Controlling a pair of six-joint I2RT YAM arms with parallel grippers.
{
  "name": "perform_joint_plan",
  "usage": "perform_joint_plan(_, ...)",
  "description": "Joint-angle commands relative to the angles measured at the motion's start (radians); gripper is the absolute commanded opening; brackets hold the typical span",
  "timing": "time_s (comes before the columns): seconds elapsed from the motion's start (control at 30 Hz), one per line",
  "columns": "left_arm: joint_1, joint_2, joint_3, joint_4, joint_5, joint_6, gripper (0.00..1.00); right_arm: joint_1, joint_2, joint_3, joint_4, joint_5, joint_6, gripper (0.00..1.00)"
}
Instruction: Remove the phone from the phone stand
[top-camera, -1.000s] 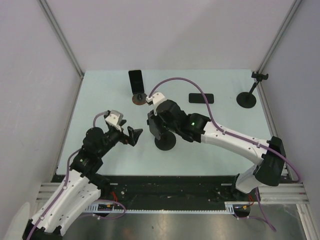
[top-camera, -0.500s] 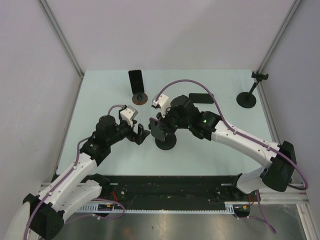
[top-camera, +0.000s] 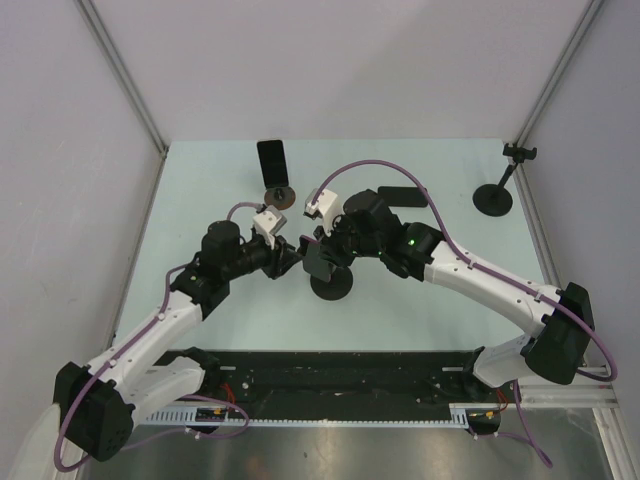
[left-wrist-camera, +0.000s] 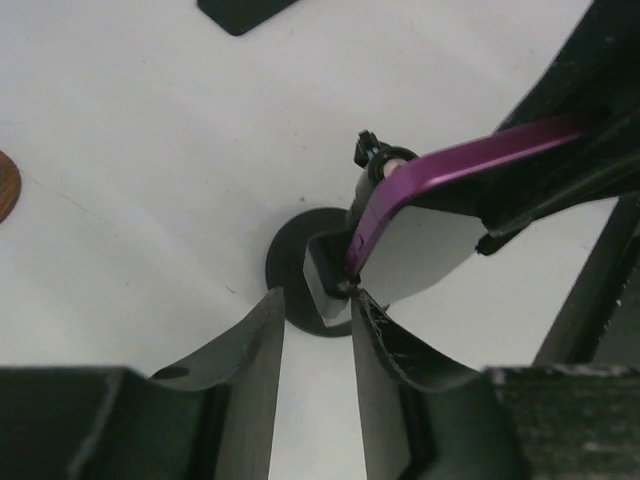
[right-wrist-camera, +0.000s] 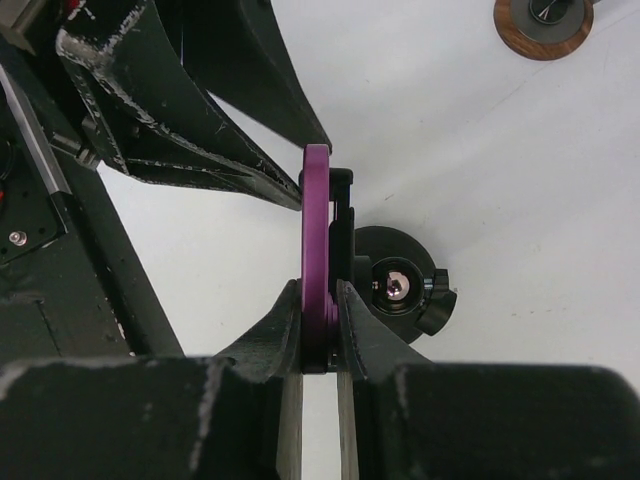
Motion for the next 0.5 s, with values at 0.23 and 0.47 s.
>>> perform_joint_plan(0.23, 0.005, -0.020, -0.003, 0.135, 0.086, 0.036, 0.01, 0.028, -0.014, 0.001, 0.058, 0.017, 0.006, 0.16)
perform_joint_plan(0.47, -0.006, -0.038, -0.016, 0.138, 0.068, 0.027, 0.01, 0.051, 0.003, 0.002, 0.098, 0.096, 0.035, 0.59)
